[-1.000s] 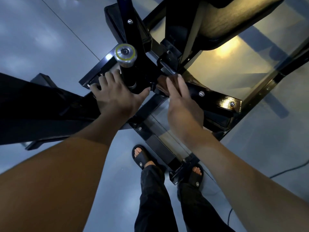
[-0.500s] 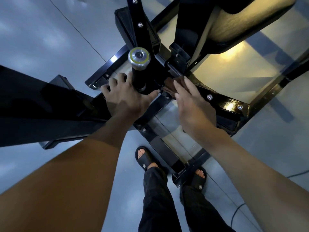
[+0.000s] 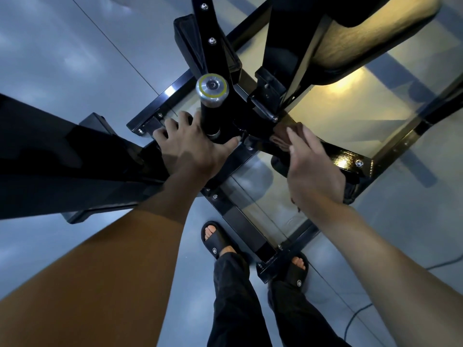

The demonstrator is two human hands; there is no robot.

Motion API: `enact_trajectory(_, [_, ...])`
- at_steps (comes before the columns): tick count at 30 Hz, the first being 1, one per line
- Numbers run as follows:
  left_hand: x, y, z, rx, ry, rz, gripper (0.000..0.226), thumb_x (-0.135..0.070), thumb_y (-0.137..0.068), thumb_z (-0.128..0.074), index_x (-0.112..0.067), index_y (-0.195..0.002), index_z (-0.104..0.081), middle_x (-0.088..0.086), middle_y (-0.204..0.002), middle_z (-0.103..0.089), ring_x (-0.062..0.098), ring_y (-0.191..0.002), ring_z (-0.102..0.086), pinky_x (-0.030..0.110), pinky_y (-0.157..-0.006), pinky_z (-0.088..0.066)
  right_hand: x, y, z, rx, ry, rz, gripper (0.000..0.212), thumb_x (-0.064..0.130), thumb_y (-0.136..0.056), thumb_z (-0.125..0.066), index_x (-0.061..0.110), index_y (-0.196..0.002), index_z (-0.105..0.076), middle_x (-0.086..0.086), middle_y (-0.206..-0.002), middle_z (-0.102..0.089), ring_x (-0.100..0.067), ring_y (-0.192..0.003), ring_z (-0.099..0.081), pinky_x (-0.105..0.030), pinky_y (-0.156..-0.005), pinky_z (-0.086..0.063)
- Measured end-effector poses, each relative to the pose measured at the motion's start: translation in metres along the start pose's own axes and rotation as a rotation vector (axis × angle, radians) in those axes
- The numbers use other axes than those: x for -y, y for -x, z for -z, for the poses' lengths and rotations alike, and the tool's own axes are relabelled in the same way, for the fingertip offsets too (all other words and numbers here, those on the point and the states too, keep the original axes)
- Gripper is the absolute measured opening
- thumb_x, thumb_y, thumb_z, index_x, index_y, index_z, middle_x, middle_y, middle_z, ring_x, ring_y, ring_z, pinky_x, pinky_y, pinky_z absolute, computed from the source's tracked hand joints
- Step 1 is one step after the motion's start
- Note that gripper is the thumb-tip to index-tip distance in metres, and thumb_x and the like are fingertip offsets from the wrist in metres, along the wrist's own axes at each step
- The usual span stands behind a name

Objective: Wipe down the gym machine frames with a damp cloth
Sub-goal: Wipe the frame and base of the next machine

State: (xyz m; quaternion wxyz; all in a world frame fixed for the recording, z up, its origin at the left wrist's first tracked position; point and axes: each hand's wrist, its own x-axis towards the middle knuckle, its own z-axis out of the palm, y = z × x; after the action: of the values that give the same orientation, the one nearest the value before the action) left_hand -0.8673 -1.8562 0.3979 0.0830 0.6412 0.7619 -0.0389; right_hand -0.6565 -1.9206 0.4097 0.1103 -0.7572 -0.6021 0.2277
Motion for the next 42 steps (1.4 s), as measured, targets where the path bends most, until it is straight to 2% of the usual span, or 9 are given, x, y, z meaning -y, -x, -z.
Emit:
enact_trajectory(3, [-0.001,0.000,0.001,-0.006,-0.002,0.005,0.094,-0.098,-0.068,-0.036,-0.037,-0.140,-0.048,0.002,-0.134,-0.052,0.031,-0.130,-0.041,0.050,-0.107,-0.029,0.018,-0.014,-0.004,-0.039,-0.027,-0.166,0.046,0.029,-0.114,-0.031,0.034,-0.160,-0.037,0.007,-0.170,-0.025,-0.022,-0.136,-0.054,-0.038,-0.100,-0.049])
enact_trajectory(5, [-0.001,0.001,0.001,-0.016,-0.004,0.006,0.094,-0.097,-0.069,-0.036,-0.037,-0.140,-0.048,0.002,-0.134,-0.052,0.031,-0.129,-0.041,0.049,-0.106,-0.029,0.039,-0.016,-0.013,-0.007,-0.059,-0.070,0.048,0.027,-0.113,-0.037,0.036,-0.160,-0.034,0.010,-0.172,-0.019,-0.021,-0.136,-0.054,-0.036,-0.103,-0.051])
enact_trajectory(8, [-0.001,0.000,0.001,-0.010,-0.009,0.002,0.094,-0.097,-0.070,-0.036,-0.038,-0.142,-0.047,0.003,-0.135,-0.052,0.032,-0.130,-0.040,0.050,-0.106,-0.029,0.026,-0.005,-0.011,0.073,-0.008,0.112,0.056,0.017,-0.111,-0.043,0.038,-0.161,-0.030,0.015,-0.172,-0.015,-0.016,-0.126,-0.061,-0.033,-0.090,-0.055])
enact_trajectory(16, [-0.002,0.000,0.001,-0.005,-0.010,0.006,0.092,-0.097,-0.069,-0.038,-0.038,-0.138,-0.049,0.004,-0.133,-0.053,0.032,-0.128,-0.042,0.050,-0.105,-0.028,0.021,-0.021,-0.005,-0.045,0.010,-0.129,0.048,0.031,-0.114,-0.033,0.036,-0.161,-0.032,0.010,-0.171,-0.022,-0.020,-0.120,-0.064,-0.028,-0.088,-0.053])
enact_trajectory(21, [-0.001,-0.002,0.001,-0.004,-0.026,0.014,0.091,-0.099,-0.068,-0.036,-0.040,-0.135,-0.051,0.003,-0.130,-0.053,0.032,-0.126,-0.043,0.051,-0.105,-0.031,0.015,-0.001,-0.014,0.100,-0.007,0.167,0.062,0.013,-0.109,-0.046,0.040,-0.162,-0.026,0.017,-0.172,-0.012,-0.016,-0.114,-0.067,-0.029,-0.081,-0.061])
enact_trajectory(28, [-0.002,0.001,0.003,0.007,-0.017,0.001,0.094,-0.101,-0.068,-0.034,-0.041,-0.139,-0.048,0.005,-0.134,-0.052,0.033,-0.129,-0.041,0.051,-0.105,-0.029,0.000,-0.008,-0.003,-0.074,0.000,-0.124,0.047,0.026,-0.113,-0.035,0.032,-0.160,-0.036,0.005,-0.170,-0.025,-0.023,-0.126,-0.063,-0.036,-0.088,-0.057])
enact_trajectory(33, [-0.002,0.000,0.003,0.012,-0.016,0.003,0.093,-0.100,-0.070,-0.037,-0.042,-0.141,-0.045,0.006,-0.136,-0.050,0.034,-0.131,-0.040,0.051,-0.107,-0.028,0.012,-0.006,-0.008,0.122,-0.027,0.110,0.060,0.014,-0.111,-0.039,0.039,-0.163,-0.024,0.015,-0.173,-0.007,-0.018,-0.130,-0.059,-0.037,-0.094,-0.059])
enact_trajectory(37, [0.000,0.000,0.002,-0.001,-0.011,-0.002,0.094,-0.101,-0.069,-0.035,-0.042,-0.142,-0.045,0.006,-0.138,-0.050,0.034,-0.131,-0.040,0.051,-0.107,-0.028,-0.050,0.025,0.016,0.011,0.209,0.079,0.055,0.029,-0.110,-0.037,0.033,-0.164,-0.025,0.005,-0.172,-0.018,-0.021,-0.130,-0.060,-0.038,-0.080,-0.062])
enact_trajectory(42, [-0.002,0.000,0.002,0.008,-0.034,0.009,0.096,-0.102,-0.068,-0.034,-0.040,-0.141,-0.045,0.007,-0.137,-0.049,0.033,-0.131,-0.039,0.052,-0.108,-0.030,0.001,-0.012,0.003,0.016,0.011,-0.129,0.051,0.028,-0.113,-0.035,0.036,-0.163,-0.027,0.006,-0.173,-0.015,-0.025,-0.132,-0.058,-0.040,-0.101,-0.052])
